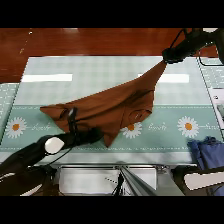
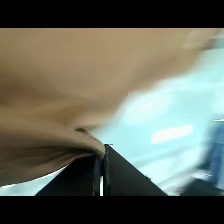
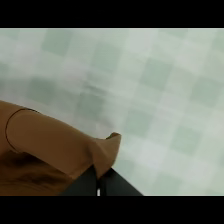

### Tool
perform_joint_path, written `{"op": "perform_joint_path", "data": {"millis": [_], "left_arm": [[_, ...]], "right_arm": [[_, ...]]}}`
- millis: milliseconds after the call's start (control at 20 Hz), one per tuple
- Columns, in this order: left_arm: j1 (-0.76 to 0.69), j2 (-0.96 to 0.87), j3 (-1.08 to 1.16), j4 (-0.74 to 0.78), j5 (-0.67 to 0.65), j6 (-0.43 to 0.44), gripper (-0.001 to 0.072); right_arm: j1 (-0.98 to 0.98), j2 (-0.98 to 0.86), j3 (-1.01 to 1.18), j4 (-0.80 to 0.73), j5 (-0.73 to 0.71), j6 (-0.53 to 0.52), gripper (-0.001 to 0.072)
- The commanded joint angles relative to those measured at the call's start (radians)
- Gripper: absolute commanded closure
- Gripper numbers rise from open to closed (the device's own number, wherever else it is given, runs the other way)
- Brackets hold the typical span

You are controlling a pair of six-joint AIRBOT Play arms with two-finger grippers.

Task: Fold the shirts.

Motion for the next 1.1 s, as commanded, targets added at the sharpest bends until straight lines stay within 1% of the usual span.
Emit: {"op": "perform_joint_path", "data": {"millis": [0, 150, 300, 450, 500, 550, 600, 650, 700, 750, 900, 1050], "left_arm": [[0.012, 0.175, 0.177, -0.019, 0.010, 0.105, 0.0676], [0.097, 0.348, 0.350, 0.011, 0.009, 0.154, 0.0677], [0.233, 0.480, 0.507, 0.120, 0.008, 0.154, 0.0677], [0.374, 0.558, 0.647, 0.238, -0.006, 0.154, 0.0677], [0.422, 0.572, 0.691, 0.290, -0.042, 0.153, 0.0677], [0.467, 0.576, 0.733, 0.336, -0.099, 0.149, 0.0677], [0.514, 0.575, 0.777, 0.373, -0.183, 0.148, 0.0677], [0.556, 0.571, 0.812, 0.407, -0.268, 0.125, 0.0677], [0.597, 0.569, 0.841, 0.433, -0.356, 0.091, 0.0677], [0.632, 0.570, 0.863, 0.444, -0.433, 0.079, 0.0676], [0.682, 0.570, 0.921, 0.444, -0.629, 0.066, 0.0677], [0.685, 0.570, 0.980, 0.446, -0.813, 0.040, 0.0677]], "right_arm": [[0.000, 0.023, 0.000, -0.009, 0.006, 0.000, 0.0684], [0.000, 0.112, 0.001, -0.010, -0.021, 0.000, 0.0684], [0.000, 0.262, 0.001, -0.026, -0.098, 0.000, 0.0684], [0.000, 0.461, 0.001, -0.114, -0.216, 0.017, 0.0684], [0.000, 0.527, 0.001, -0.148, -0.257, 0.031, 0.0684], [0.000, 0.597, 0.001, -0.192, -0.302, 0.058, 0.0685], [0.000, 0.659, 0.001, -0.231, -0.341, 0.081, 0.0685], [0.000, 0.715, 0.001, -0.271, -0.367, 0.094, 0.0685], [0.000, 0.771, 0.001, -0.308, -0.375, 0.095, 0.0685], [0.000, 0.817, 0.001, -0.347, -0.359, 0.097, 0.0685], [0.000, 0.917, 0.001, -0.427, -0.225, 0.109, 0.0685], [0.000, 0.977, 0.001, -0.437, -0.078, 0.111, 0.0685]]}}
